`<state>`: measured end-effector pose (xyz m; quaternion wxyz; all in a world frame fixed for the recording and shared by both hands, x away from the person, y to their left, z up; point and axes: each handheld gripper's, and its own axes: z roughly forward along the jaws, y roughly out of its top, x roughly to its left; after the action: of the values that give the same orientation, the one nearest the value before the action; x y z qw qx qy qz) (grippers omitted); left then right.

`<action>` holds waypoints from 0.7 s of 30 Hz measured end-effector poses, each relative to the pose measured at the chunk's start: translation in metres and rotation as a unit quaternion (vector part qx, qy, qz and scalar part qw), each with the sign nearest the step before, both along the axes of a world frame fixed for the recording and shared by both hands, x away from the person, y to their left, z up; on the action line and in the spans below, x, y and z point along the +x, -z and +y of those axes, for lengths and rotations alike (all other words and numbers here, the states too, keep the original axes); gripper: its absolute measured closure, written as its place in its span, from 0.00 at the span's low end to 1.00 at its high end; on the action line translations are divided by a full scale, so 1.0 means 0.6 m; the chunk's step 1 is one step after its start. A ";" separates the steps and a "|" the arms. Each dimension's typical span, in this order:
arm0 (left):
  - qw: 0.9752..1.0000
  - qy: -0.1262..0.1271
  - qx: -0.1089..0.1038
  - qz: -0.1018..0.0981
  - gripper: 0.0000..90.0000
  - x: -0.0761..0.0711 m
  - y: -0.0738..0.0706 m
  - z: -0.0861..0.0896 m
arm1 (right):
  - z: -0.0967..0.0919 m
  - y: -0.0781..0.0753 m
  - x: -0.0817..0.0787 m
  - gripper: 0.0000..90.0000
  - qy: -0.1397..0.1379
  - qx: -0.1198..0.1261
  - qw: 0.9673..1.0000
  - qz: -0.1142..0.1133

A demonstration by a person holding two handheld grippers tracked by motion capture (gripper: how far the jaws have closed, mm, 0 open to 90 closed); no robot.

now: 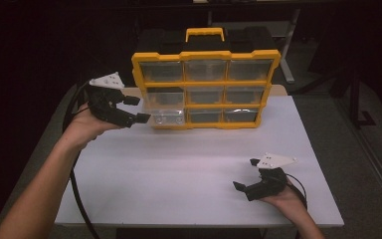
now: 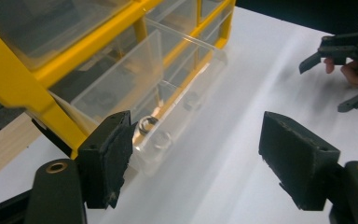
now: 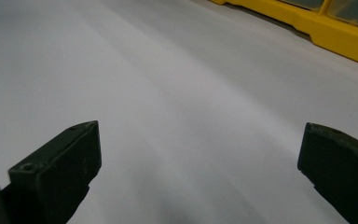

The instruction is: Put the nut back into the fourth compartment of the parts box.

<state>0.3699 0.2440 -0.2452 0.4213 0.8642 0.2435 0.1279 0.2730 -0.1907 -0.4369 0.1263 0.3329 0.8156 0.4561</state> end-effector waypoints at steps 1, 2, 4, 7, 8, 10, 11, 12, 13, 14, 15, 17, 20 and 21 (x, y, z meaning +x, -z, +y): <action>1.000 0.000 0.000 -0.002 0.28 -0.006 0.003 0.002 | 0.000 0.000 0.000 0.00 0.000 0.000 1.000 0.000; 1.000 -0.001 0.000 -0.005 0.27 -0.011 0.006 0.003 | 0.000 0.000 0.000 0.00 0.000 0.000 1.000 0.000; 1.000 0.001 -0.001 -0.008 0.26 -0.021 0.016 0.007 | 0.000 0.000 0.000 0.00 0.001 0.000 1.000 0.000; 1.000 0.000 0.003 -0.012 0.24 -0.036 0.035 0.010 | 0.000 -0.001 0.000 0.00 0.000 0.001 1.000 0.000; 1.000 -0.001 0.001 -0.012 0.24 -0.041 0.041 0.011 | 0.000 -0.001 0.000 0.00 0.000 0.001 1.000 0.000; 1.000 -0.001 -0.004 -0.018 0.22 -0.051 0.055 0.013 | 0.000 -0.001 0.000 0.00 0.000 0.001 1.000 0.000; 1.000 -0.002 -0.008 -0.020 0.22 -0.055 0.063 0.014 | 0.000 -0.001 0.000 0.00 0.000 0.001 1.000 0.000; 1.000 -0.004 -0.011 -0.021 0.21 -0.060 0.071 0.015 | 0.000 -0.001 0.000 0.00 0.000 0.001 1.000 0.000; 1.000 -0.003 -0.013 -0.023 0.20 -0.064 0.079 0.016 | 0.000 -0.001 0.000 0.00 0.000 0.002 1.000 0.000; 1.000 -0.004 -0.015 -0.023 0.20 -0.068 0.087 0.017 | 0.000 -0.001 0.001 0.00 -0.001 0.001 1.000 -0.003; 1.000 -0.006 -0.016 -0.025 0.20 -0.072 0.095 0.018 | 0.000 -0.002 0.000 0.00 0.000 0.002 1.000 -0.001; 0.999 -0.005 -0.021 -0.026 0.18 -0.079 0.113 0.022 | -0.001 -0.002 0.000 0.00 -0.003 0.002 1.000 -0.005; 0.999 -0.011 -0.030 -0.023 0.16 -0.089 0.139 0.027 | -0.002 -0.005 -0.001 0.00 -0.003 0.004 1.000 -0.005; 0.999 -0.012 -0.035 -0.023 0.16 -0.093 0.146 0.029 | -0.002 -0.005 0.000 0.00 -0.003 0.005 1.000 -0.005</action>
<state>0.3144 0.2612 -0.3330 0.4554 0.8428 0.2480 0.1443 0.2728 -0.1918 -0.4339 0.1279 0.3288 0.8136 0.4621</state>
